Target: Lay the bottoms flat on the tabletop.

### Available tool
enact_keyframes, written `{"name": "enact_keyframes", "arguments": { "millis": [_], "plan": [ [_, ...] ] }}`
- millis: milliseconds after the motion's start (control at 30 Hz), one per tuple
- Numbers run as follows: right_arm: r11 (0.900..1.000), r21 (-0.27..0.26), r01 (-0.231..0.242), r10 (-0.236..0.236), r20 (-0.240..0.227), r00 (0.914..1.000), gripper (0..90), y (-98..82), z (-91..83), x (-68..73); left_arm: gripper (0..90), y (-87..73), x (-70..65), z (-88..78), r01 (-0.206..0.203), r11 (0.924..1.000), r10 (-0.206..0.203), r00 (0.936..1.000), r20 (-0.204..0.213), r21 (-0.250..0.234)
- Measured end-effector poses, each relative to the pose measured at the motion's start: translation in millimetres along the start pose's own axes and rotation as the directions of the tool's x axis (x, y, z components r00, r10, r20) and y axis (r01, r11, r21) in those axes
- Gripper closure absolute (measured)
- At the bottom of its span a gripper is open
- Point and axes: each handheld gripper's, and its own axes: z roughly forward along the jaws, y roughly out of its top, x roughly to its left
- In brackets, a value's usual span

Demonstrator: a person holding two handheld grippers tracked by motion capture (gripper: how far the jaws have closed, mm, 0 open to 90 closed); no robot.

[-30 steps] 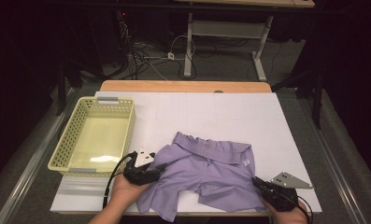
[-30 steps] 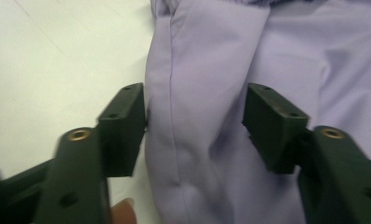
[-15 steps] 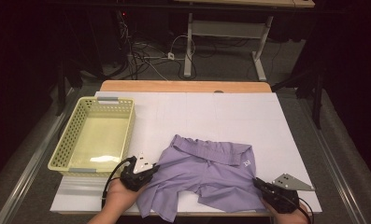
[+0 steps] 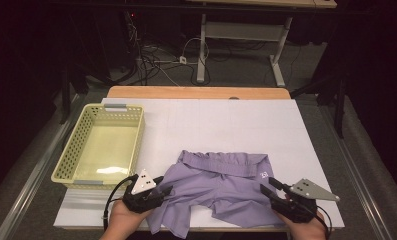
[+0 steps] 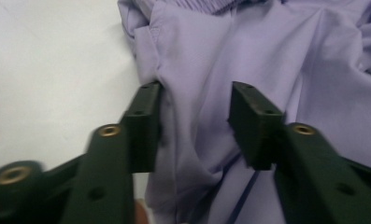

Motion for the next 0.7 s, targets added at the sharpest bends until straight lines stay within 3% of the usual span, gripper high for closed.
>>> {"name": "enact_keyframes", "arguments": {
  "millis": [167,267,500,700],
  "plan": [
    [0.996,0.059,0.069,-0.068,-0.029,0.9973,54.2,17.0,36.5,22.1,27.3,1.0,0.7,0.4,0.02,0.9988,-0.021,0.9998,-0.006,-0.044],
    [0.989,0.088,0.115,-0.111,-0.049,0.9926,53.5,26.3,63.1,32.6,20.3,2.6,1.9,0.0,0.035,0.9975,-0.034,0.9994,0.011,-0.061],
    [0.975,0.168,0.148,-0.136,-0.078,0.9876,51.8,39.1,120.4,45.1,13.2,3.2,3.2,2.1,0.045,0.9959,-0.041,0.9976,0.057,-0.079],
    [0.958,0.225,0.176,-0.16,-0.086,0.9834,45.8,35.8,144.6,52.1,13.3,2.3,3.7,1.0,0.03,0.9953,-0.026,0.9988,0.042,-0.092]
  ]
}}
